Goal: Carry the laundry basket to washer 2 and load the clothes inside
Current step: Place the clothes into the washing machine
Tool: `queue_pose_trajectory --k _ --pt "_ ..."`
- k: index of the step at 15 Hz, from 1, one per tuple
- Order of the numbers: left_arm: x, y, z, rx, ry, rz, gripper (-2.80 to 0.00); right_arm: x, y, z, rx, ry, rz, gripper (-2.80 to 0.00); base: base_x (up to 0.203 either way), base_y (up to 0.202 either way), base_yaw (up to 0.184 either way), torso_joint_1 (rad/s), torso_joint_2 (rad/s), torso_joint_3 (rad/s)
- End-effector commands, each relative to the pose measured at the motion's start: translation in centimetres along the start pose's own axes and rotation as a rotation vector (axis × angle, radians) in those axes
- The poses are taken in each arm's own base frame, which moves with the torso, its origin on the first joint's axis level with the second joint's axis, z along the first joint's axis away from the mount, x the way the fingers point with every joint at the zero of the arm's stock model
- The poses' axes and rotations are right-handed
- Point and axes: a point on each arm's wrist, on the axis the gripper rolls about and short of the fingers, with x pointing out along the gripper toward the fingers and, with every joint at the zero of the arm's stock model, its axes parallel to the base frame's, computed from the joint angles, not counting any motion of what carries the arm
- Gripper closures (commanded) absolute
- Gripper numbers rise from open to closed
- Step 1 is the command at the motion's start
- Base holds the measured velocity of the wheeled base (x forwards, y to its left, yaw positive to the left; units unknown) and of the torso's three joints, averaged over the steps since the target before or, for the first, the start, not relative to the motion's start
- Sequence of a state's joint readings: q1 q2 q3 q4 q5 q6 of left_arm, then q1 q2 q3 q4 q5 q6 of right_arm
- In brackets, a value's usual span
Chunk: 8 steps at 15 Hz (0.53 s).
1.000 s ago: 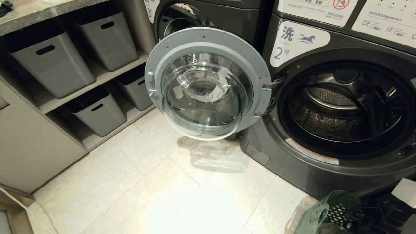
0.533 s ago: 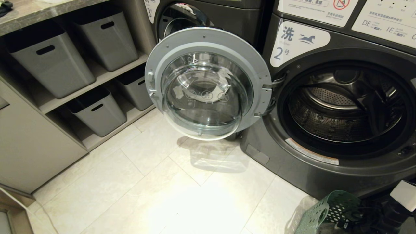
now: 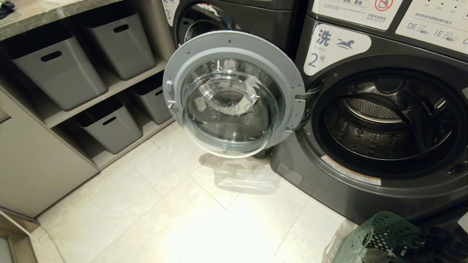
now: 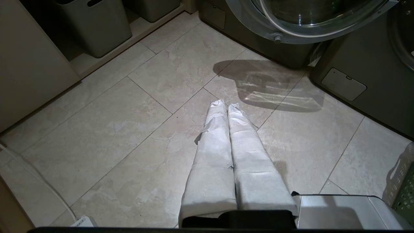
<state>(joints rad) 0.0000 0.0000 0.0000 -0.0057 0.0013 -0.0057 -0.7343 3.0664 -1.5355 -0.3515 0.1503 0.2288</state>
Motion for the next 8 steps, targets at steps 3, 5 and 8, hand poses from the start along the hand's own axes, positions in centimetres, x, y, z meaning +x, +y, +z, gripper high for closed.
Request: queue_pose_trajectory --k 3,5,8 --pt "0.0 0.0 0.0 0.0 0.0 0.001 0.0 0.0 -0.5 -0.5 0.006 0.029 -0.008 -2.8 0.0 0.0 0.0 0.0 0.0 0.0" --pt "0.0 0.0 0.0 0.0 0.001 0.0 0.0 0.1 -0.6 -1.1 0.006 0.066 -0.017 -2.8 0.0 0.0 0.0 0.0 0.0 0.0" --pt "0.0 0.0 0.0 0.0 0.001 0.0 0.0 0.0 -0.9 -2.2 -0.046 0.107 -0.027 -2.8 0.0 0.0 0.0 0.0 0.0 0.0"
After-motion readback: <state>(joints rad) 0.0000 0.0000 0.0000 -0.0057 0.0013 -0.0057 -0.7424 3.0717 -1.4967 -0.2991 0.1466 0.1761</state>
